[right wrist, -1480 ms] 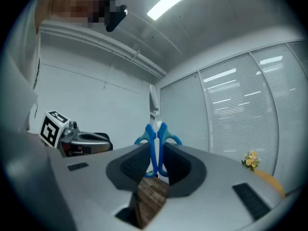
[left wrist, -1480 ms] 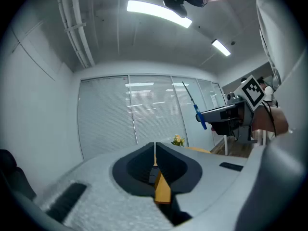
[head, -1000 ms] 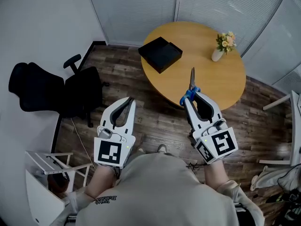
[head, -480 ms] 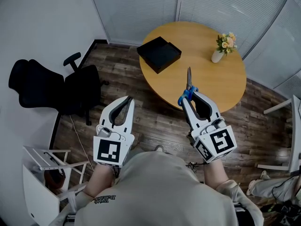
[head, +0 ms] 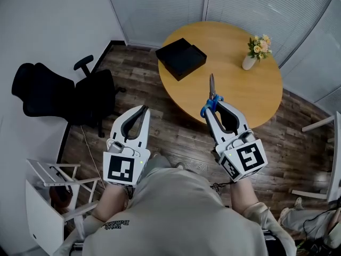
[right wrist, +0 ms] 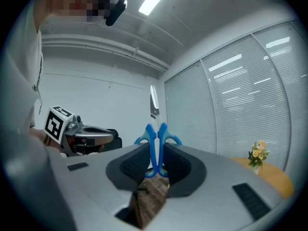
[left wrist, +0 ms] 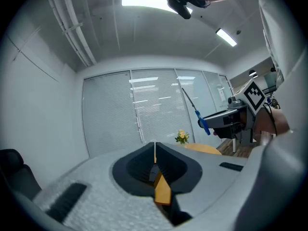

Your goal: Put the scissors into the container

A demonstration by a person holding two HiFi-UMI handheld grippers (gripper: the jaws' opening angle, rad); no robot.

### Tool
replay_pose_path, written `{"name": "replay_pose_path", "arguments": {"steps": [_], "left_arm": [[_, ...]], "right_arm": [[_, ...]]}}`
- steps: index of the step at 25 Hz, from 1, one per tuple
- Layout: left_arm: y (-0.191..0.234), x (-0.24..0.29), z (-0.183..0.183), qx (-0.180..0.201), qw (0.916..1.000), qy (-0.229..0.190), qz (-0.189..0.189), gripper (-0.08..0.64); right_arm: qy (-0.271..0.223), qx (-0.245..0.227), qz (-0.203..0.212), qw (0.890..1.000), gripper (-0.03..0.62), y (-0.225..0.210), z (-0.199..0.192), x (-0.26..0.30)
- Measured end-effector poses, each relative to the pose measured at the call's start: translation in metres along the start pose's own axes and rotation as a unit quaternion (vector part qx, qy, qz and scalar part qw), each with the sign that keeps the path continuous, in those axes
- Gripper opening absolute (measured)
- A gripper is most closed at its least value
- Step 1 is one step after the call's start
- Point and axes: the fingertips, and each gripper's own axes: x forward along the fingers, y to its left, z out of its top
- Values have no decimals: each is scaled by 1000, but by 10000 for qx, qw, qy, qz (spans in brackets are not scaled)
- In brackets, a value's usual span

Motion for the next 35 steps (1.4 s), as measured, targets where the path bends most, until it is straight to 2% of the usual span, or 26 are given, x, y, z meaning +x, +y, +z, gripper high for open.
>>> {"name": "replay_pose_path", "arguments": {"steps": [13,17,24,31,35], "left_arm": [[-5,22,-4,158,9997,63,-190,29],[2,28,-14,96,9996,84,-259,29],[30,51,-25,153,9992,36,-375,29],[68,90,-37,155,9984,93,-537,29],[87,120,-45,270,9965,190,-766,29]], "right_arm": [[-38,59,-86,9999,97,-14,-9,5],[57,15,-107,9999,97,-14,-17,14],[180,-154,-189,9995,97,-24,-21,48],[297,-71,-232,9993,97,-41,-26,98],[378,-141,-276,9988,97,-52,-27,129]]}}
